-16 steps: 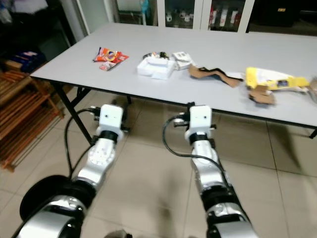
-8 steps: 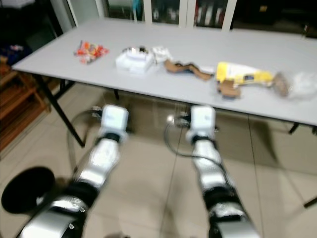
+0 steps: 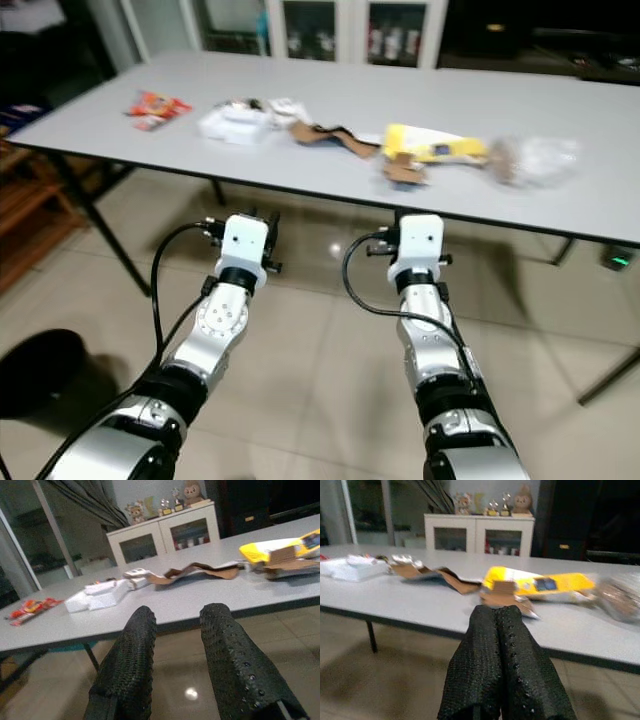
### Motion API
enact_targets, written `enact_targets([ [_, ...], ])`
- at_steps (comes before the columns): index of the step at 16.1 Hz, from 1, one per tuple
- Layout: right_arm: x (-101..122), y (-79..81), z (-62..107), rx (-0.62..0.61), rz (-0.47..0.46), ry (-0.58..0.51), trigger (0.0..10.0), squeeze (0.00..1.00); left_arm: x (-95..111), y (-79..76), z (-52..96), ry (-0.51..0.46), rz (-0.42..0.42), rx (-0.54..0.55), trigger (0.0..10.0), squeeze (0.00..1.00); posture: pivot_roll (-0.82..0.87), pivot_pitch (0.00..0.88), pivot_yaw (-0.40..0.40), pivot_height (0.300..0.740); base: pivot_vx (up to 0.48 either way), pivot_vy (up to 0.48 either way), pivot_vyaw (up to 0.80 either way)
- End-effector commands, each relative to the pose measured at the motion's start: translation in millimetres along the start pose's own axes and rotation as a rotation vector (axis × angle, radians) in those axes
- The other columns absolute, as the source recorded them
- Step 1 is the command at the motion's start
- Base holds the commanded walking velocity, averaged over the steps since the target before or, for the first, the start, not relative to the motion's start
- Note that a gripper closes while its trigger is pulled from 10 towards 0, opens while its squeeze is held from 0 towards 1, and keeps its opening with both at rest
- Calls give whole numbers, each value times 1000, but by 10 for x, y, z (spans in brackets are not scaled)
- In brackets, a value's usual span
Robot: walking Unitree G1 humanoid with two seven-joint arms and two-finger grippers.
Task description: Picking trash to rubbish bin
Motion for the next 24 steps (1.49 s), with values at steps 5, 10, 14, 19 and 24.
enact_targets([
  [5,31,64,-20,17,-6,-8,10000,0,-22,79,-5,9,-14,12,10000,0,-4,0,50,740,0,-327,0],
  [10,24,72,-19,22,-9,-3,10000,0,-16,67,-7,9,17,9,10000,0,-7,0,52,740,0,0,0],
  [14,10,105,-13,42,-13,4,10000,0,-43,82,-10,31,31,15,10000,0,-7,0,52,740,72,0,0],
  [19,11,118,-16,49,-19,6,10000,0,-40,99,-15,31,22,18,10000,0,-5,6,53,740,408,0,0],
  [24,14,131,-22,56,-37,9,10000,0,-31,114,-23,29,19,22,10000,0,-3,16,54,740,425,0,-113],
])
Point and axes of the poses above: a point about 5 cm out from each wrist's last joint towards the gripper, its own z axis pointing back from the gripper into the wrist, its own x axis along the axis of the wrist's last joint, y = z × x, the point moved 3 cm from there along -z, pointing out of the wrist towards the gripper, and after that the axes turned 1 degree about z, right-handed, at the moved point
